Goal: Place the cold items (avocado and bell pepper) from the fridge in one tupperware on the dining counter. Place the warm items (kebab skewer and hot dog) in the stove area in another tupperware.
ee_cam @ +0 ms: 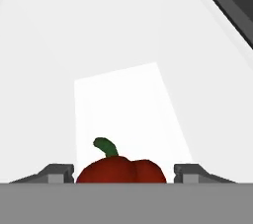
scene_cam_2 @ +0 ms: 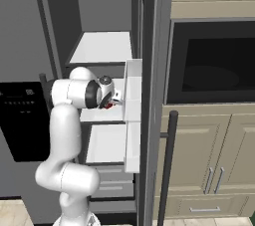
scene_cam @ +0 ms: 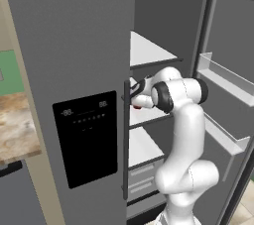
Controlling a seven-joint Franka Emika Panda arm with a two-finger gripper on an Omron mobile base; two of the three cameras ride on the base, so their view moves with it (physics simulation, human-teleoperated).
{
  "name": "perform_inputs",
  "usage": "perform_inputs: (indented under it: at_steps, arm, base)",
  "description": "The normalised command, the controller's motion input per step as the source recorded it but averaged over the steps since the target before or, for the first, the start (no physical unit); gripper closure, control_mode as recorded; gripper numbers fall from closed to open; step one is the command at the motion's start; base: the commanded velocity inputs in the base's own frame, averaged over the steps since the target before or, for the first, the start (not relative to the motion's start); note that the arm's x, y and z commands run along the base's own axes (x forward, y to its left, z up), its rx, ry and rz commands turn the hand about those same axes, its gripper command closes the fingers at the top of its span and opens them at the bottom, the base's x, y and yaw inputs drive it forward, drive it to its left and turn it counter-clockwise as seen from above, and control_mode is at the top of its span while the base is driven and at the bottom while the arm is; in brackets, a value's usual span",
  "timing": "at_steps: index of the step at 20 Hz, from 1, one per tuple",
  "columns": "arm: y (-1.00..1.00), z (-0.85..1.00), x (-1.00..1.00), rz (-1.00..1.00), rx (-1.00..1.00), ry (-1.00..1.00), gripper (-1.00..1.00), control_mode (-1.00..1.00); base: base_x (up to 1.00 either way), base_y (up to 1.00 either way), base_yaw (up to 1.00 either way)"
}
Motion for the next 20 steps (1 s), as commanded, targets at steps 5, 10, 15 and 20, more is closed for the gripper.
perform_inputs:
  at_steps: [5, 10, 15, 20]
  arm:
    - [0.00, -0.12, -0.38, -0.15, 0.06, 0.19, 1.00, -1.00]
    - [0.00, -0.02, -0.28, -0.10, 0.00, 0.03, 1.00, -1.00]
    - [0.00, 0.00, -0.76, -0.05, 0.00, -0.11, 1.00, -1.00]
    - [-0.05, 0.11, -1.00, -0.06, 0.00, -0.15, 1.00, -1.00]
  base:
    - [0.00, 0.00, 0.00]
    - [0.00, 0.00, 0.00]
    - [0.00, 0.00, 0.00]
    - [0.00, 0.00, 0.00]
